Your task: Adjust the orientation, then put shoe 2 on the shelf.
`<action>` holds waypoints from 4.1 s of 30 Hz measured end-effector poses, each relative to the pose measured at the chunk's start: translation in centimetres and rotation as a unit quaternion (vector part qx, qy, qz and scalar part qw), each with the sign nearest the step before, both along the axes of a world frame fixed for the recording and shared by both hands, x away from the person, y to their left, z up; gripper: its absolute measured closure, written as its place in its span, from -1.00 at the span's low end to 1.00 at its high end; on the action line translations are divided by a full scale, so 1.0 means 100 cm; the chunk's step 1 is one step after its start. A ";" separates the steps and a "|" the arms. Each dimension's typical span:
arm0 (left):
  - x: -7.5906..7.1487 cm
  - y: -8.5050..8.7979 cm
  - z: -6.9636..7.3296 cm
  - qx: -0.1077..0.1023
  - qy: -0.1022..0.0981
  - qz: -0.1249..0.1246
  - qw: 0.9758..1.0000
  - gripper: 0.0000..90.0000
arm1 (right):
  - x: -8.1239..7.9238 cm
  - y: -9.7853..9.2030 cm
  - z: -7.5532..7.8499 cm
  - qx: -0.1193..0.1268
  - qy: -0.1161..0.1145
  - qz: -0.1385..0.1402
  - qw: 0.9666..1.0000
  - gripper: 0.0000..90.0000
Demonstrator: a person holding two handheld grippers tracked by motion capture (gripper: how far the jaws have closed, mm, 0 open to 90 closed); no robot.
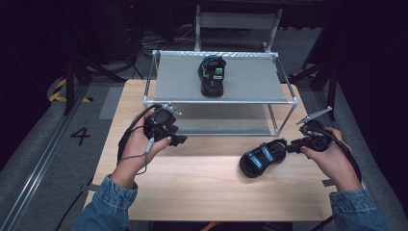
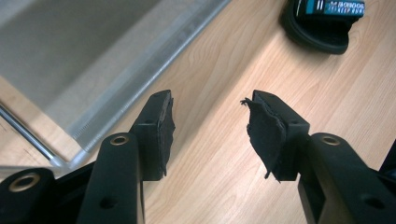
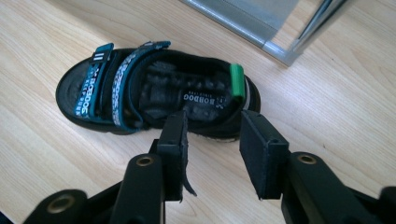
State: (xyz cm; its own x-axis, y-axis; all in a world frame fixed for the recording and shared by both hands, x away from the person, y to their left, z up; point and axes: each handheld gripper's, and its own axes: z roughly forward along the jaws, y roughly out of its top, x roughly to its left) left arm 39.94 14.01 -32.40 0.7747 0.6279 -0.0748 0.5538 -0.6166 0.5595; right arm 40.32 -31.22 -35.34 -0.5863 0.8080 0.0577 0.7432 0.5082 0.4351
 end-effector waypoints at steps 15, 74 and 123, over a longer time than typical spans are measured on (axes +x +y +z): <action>0.002 0.022 -0.017 0.020 -0.005 0.014 1.000 0.04 | 0.032 0.018 -0.009 -0.059 -0.007 0.003 0.998 0.80; 0.015 0.030 -0.056 0.070 0.068 0.029 0.995 -0.34 | -0.058 0.029 -0.003 -0.035 0.003 0.105 0.994 0.10; 0.004 0.070 -0.060 0.045 0.073 0.082 0.993 -0.33 | -0.020 0.058 0.011 -0.006 0.036 0.081 0.996 0.61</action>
State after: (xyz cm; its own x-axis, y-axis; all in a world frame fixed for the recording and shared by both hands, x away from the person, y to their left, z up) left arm 40.35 20.98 -38.36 0.6460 0.7544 -0.1163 0.7222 -0.5547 0.4132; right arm 38.28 -25.45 -34.20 -0.7035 0.7043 0.0952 0.6804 0.6286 0.3767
